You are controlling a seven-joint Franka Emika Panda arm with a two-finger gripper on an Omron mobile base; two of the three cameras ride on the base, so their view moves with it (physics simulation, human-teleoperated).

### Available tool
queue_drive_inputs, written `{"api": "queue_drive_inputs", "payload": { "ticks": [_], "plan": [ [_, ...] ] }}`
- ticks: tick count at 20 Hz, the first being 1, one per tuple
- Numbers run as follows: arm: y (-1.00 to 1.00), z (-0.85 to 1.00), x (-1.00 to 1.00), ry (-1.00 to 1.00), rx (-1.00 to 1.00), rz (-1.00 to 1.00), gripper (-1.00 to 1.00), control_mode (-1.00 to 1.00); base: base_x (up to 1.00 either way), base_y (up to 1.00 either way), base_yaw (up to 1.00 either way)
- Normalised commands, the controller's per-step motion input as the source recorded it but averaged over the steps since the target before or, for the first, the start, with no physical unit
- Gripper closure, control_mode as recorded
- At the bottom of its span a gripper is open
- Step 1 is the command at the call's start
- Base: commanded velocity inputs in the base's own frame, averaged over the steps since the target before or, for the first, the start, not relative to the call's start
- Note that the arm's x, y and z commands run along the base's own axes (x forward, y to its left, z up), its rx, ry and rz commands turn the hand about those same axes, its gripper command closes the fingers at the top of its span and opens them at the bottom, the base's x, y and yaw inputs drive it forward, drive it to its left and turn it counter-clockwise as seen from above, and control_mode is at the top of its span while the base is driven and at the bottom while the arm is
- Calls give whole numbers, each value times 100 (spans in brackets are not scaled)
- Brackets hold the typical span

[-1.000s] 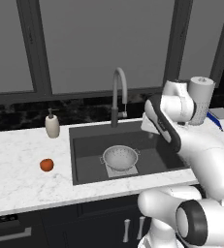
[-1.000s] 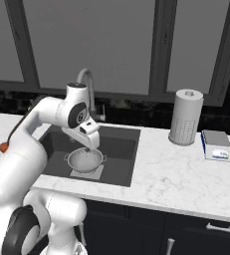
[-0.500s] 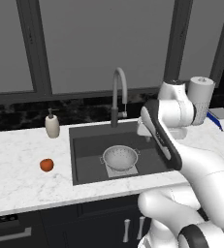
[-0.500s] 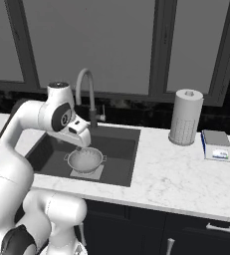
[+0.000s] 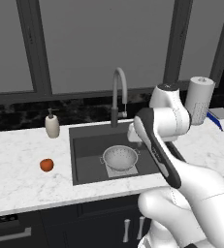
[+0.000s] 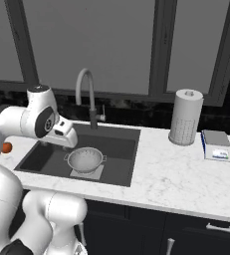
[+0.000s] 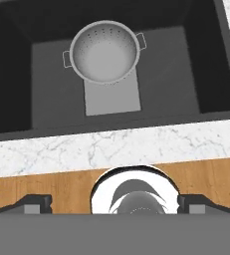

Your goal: Put the colander in the sink, put the orange in the colander, and turn on the sink faucet and pour water over the colander.

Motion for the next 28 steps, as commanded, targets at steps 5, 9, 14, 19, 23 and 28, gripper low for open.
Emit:
{"api": "queue_drive_inputs", "payload": {
  "ticks": [5, 9, 14, 19, 23, 28],
  "plan": [
    [32, 15, -1, -3, 0, 10, -100, -100, 0, 0, 0],
    [35, 14, 0, -4, 0, 8, -100, -100, 0, 0, 0],
    [27, 6, 2, -1, 0, 3, -100, -100, 0, 0, 0],
    [16, 6, 14, 0, 0, 1, -100, -100, 0, 0, 0],
    [11, 0, 13, -1, 0, 2, -100, -100, 0, 0, 0],
    [11, 1, 4, 0, 0, 3, -100, -100, 0, 0, 0]
  ]
}}
